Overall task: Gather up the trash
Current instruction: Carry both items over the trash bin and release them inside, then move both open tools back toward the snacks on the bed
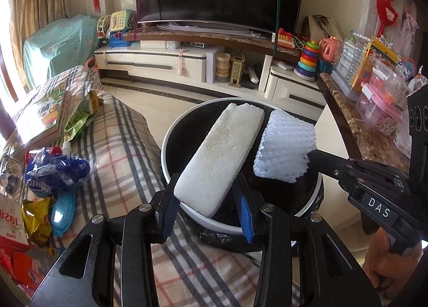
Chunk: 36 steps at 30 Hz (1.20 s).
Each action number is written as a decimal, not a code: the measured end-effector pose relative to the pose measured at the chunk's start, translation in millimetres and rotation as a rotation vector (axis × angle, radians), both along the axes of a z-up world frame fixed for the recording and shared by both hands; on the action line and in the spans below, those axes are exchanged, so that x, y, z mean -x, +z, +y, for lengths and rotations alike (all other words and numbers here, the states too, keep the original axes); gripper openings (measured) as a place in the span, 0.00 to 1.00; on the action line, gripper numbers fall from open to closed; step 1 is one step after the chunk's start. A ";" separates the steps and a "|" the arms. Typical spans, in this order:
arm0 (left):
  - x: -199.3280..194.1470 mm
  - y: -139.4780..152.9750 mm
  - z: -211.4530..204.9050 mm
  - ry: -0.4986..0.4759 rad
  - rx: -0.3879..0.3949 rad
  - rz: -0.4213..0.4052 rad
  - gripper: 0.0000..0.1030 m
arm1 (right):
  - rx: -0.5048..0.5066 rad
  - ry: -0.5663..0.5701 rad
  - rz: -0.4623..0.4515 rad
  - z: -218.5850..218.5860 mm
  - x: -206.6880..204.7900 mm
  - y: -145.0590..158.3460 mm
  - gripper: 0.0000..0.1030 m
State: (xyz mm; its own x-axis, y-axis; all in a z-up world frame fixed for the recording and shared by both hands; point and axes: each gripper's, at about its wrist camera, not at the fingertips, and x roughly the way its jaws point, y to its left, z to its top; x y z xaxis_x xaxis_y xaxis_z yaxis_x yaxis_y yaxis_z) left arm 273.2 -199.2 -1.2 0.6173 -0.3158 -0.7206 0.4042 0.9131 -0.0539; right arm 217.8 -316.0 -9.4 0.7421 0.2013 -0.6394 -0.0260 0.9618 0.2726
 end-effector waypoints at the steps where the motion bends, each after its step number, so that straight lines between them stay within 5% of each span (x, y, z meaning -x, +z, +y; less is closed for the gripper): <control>1: -0.6 -0.5 0.5 0.001 0.001 0.002 0.38 | -0.002 -0.002 0.001 -1.4 -1.2 -0.1 0.06; 6: -0.1 -1.0 0.9 0.019 -0.010 -0.010 0.60 | -0.010 -0.018 0.008 -5.4 -0.5 -1.7 0.12; 10: 4.1 -0.5 8.8 0.037 -0.010 -0.020 0.65 | -0.025 -0.022 -0.012 -6.0 5.3 1.1 0.57; 12: 8.1 -0.5 14.7 0.047 -0.002 -0.021 0.67 | -0.027 -0.015 -0.022 -3.3 8.9 4.0 0.60; 16: 18.9 -2.8 31.1 0.078 0.012 -0.017 0.72 | -0.031 -0.002 -0.046 4.4 14.4 9.4 0.83; 36: 100.6 -16.6 150.5 0.295 0.103 -0.013 0.73 | -0.046 0.160 -0.018 94.5 49.1 -1.3 0.93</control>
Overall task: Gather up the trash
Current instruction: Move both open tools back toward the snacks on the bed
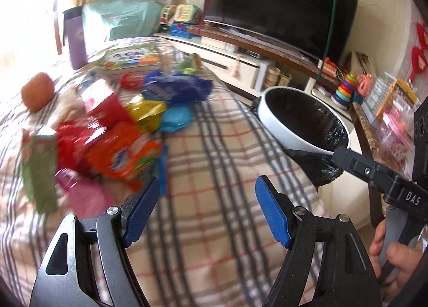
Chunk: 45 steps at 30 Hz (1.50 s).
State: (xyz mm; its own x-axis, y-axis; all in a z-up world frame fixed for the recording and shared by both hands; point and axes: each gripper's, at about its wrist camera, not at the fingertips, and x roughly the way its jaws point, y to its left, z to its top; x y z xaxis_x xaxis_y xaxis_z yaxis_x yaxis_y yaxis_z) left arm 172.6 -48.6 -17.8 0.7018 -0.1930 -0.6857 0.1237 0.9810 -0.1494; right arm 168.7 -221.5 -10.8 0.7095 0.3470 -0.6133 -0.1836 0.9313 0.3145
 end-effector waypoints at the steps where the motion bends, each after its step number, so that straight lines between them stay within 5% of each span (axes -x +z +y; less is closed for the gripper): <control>1: 3.7 -0.3 6.1 0.010 0.005 -0.003 0.73 | 0.002 0.008 0.000 4.6 1.4 0.2 0.93; 21: 53.0 -14.3 108.6 0.202 0.025 -0.004 0.74 | 0.055 0.193 0.033 104.1 11.2 -18.9 0.93; 39: 27.9 -16.2 164.3 0.240 -0.056 0.021 0.83 | 0.061 0.232 0.045 156.5 -11.3 -25.6 0.92; 45: 13.2 -21.5 172.1 0.230 -0.057 0.031 0.84 | 0.040 0.230 0.055 167.9 -22.9 -26.7 0.84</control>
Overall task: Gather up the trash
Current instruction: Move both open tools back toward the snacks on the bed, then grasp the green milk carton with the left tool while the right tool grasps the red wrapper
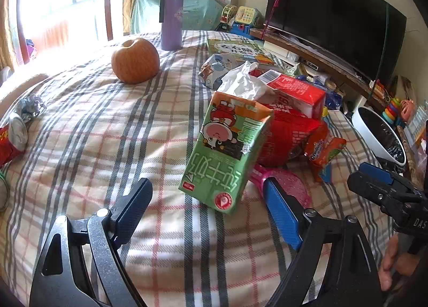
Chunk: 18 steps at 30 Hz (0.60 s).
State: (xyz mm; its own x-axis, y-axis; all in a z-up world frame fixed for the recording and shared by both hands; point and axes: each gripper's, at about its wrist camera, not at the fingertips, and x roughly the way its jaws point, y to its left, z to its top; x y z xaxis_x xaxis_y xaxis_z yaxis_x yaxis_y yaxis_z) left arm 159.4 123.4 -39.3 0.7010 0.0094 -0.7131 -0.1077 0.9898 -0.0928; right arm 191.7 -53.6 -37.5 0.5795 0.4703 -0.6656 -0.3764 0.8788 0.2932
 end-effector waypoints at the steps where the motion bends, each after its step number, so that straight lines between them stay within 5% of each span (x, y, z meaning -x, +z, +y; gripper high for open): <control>1: -3.6 -1.1 1.1 -0.001 0.001 0.004 0.84 | -0.005 -0.002 0.005 1.5 -2.6 -0.9 0.82; 8: -16.3 -8.2 3.2 -0.023 0.022 0.028 0.85 | -0.054 -0.032 0.056 3.4 -21.1 -9.8 0.72; 13: -21.5 -9.3 0.7 -0.032 0.009 0.017 0.84 | -0.074 -0.030 0.105 4.2 -32.5 -18.3 0.44; 14: -21.9 -9.1 -0.3 -0.029 0.001 0.012 0.82 | -0.077 -0.029 0.109 3.9 -33.3 -19.6 0.41; 16: -22.6 -9.4 -3.1 -0.038 -0.003 0.014 0.61 | -0.084 -0.026 0.103 1.8 -32.5 -19.2 0.34; 18: -21.5 -9.1 -6.1 -0.042 -0.009 0.011 0.60 | -0.079 -0.021 0.086 0.6 -30.2 -16.2 0.19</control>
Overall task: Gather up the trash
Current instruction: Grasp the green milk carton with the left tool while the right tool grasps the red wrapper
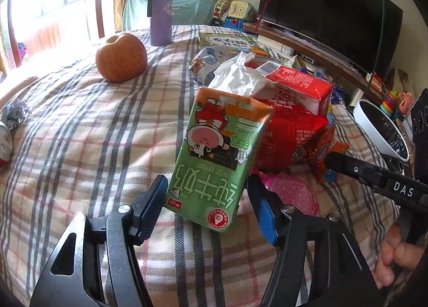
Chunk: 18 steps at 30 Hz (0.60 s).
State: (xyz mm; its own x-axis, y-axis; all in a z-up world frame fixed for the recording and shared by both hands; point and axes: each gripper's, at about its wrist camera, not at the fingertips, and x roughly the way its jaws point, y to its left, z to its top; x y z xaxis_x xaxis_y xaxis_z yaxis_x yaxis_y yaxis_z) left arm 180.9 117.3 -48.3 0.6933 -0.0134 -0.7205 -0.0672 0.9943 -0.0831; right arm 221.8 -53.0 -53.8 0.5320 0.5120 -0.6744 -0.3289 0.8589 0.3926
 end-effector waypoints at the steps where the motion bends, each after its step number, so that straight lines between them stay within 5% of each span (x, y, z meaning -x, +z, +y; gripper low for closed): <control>1: 1.3 1.3 -1.7 -0.001 -0.008 -0.007 0.60 | 0.003 0.005 -0.007 -0.2 1.4 1.6 0.17; 9: 20.9 10.9 -21.6 -0.034 0.036 -0.037 0.59 | 0.023 -0.001 -0.039 -21.4 17.7 9.9 0.06; 18: 33.4 22.0 -68.2 -0.124 0.050 -0.061 0.58 | 0.029 -0.049 -0.067 -61.3 35.4 19.9 0.04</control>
